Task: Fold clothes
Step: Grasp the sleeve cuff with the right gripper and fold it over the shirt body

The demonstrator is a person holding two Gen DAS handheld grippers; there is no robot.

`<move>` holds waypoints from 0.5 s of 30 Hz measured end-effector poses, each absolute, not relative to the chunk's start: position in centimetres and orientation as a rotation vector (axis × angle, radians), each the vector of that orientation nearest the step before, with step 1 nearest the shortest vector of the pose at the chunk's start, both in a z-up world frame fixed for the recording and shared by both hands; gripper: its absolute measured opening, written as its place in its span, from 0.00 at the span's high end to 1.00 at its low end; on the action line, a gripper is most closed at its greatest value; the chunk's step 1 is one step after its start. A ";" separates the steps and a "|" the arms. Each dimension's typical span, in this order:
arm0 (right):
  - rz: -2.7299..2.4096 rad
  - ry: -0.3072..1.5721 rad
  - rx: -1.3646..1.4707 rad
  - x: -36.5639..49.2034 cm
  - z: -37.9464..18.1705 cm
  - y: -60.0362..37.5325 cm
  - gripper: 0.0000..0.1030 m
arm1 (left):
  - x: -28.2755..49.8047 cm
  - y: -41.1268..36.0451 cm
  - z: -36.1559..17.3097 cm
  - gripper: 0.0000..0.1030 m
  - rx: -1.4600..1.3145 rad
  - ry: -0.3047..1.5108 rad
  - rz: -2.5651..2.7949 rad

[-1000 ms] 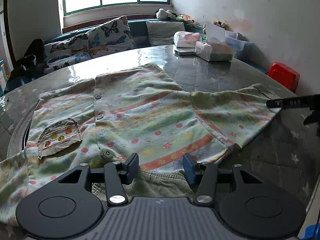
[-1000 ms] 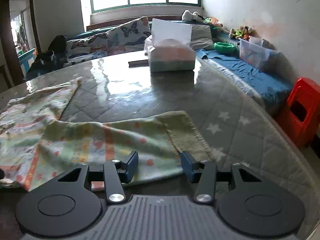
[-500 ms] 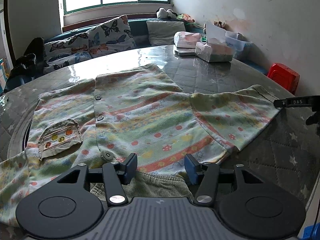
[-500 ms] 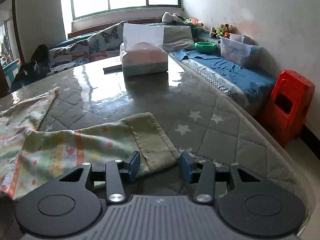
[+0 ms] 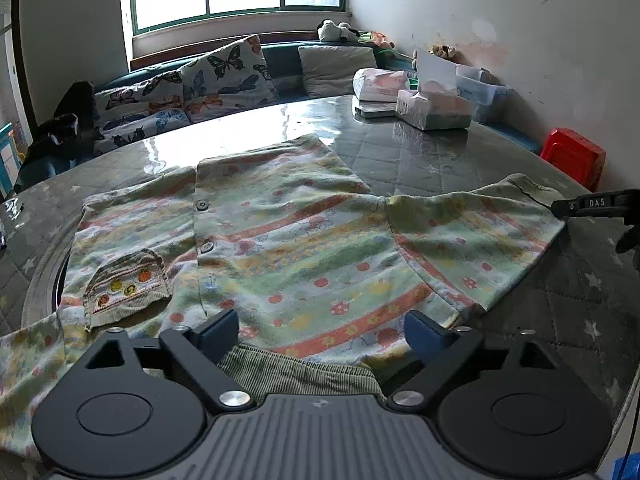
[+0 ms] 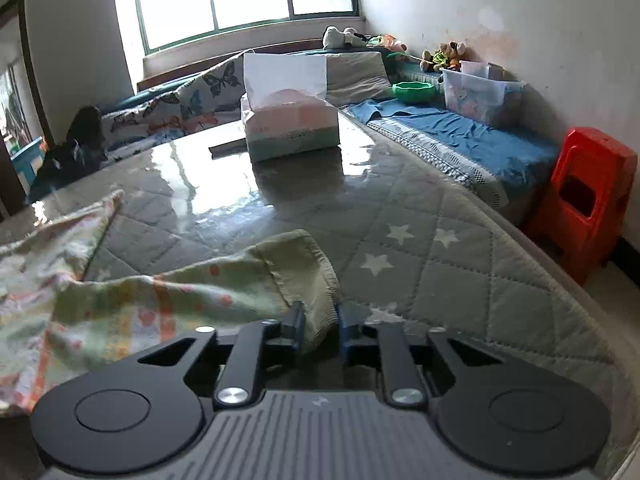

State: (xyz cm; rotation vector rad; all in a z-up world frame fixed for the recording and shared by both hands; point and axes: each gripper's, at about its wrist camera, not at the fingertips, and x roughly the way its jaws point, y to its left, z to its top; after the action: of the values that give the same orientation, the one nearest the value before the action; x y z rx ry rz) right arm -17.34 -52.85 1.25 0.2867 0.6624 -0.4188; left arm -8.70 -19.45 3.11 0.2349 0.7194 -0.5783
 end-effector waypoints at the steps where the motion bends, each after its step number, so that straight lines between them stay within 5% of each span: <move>1: -0.415 0.654 0.289 -17.4 1.4 -52.7 0.90 | -8.7 -19.5 3.1 0.06 0.237 0.718 -0.578; 15: -0.201 0.531 0.309 -17.0 7.2 -48.4 0.92 | -8.1 -21.2 2.7 0.00 0.260 0.703 -0.596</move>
State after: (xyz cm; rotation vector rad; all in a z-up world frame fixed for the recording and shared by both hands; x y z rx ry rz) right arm -17.02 -48.37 7.23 0.3089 0.5310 -0.2007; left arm -8.09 -21.25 2.74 0.2602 0.7026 -0.5957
